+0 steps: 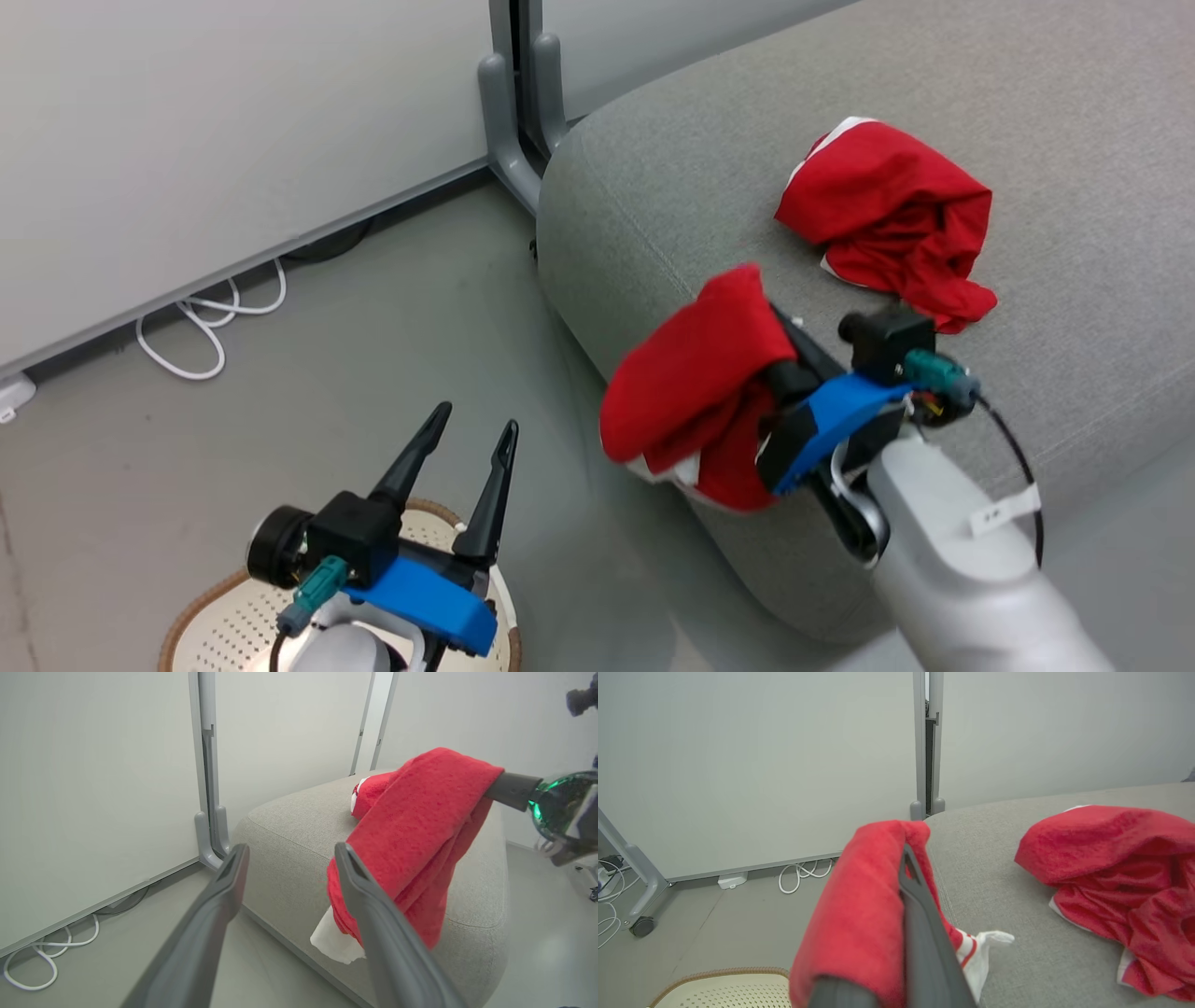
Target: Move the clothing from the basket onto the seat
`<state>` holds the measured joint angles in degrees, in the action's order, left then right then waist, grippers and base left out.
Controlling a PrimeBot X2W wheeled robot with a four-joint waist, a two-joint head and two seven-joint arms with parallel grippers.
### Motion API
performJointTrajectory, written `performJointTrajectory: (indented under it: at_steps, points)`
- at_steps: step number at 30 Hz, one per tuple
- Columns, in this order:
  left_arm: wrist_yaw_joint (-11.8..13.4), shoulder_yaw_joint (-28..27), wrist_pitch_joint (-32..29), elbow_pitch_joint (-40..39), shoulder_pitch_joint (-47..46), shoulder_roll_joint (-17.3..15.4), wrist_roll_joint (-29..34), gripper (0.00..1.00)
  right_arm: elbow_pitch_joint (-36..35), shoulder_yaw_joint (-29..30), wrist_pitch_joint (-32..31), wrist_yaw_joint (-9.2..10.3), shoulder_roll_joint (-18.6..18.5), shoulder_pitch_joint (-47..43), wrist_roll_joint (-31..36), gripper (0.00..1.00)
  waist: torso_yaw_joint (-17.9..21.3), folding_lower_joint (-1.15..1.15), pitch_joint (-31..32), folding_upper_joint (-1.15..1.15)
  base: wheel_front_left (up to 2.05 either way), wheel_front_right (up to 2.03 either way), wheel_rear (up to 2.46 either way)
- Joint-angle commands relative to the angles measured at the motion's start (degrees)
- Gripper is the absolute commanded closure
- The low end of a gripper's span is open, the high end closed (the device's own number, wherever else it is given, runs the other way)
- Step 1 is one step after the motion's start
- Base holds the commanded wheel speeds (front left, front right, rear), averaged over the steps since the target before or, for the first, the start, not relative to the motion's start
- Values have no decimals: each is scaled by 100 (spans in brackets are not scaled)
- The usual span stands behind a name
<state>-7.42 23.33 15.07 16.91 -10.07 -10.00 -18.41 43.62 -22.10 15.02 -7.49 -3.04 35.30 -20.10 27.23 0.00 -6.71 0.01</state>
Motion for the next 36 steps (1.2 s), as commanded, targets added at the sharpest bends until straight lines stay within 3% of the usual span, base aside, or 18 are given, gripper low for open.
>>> performJointTrajectory:
  at_steps: [1, 8, 13, 20, 26, 36]
  points:
    - [-8, 27, 16, -60, -182, -58, 52, 0, 69, 127, 9, -1, -49, 339, 56, 100, -73, 0, -185, -1, 0, 0, 0]
    - [-8, 150, 15, -178, -480, -225, 116, 0, 103, 616, -138, -1, -422, 1343, 74, 100, -255, 0, -665, -1, 0, 0, 0]
    - [-8, 296, 16, -288, -802, -374, 181, 0, 46, 1136, -323, -1, -968, 2180, 140, 100, -505, 0, -1172, -1, 0, 0, 0]
    - [-8, 511, 15, -469, -1232, -552, 249, 0, -78, 2159, -420, -1, -1739, 3044, 420, 100, -778, 0, -1829, -1, 0, 0, 0]
    - [-8, 701, 15, -689, -1591, -723, 289, 0, -160, 3135, -297, -1, -2219, 3202, 809, 100, -999, 0, -2286, -1, 0, 0, 0]
    - [-8, 791, 16, -1030, -1782, -899, 368, 0, 514, 4165, -166, -1, -2033, 2443, 1138, 100, -1188, 0, -2773, -1, 0, 0, 0]
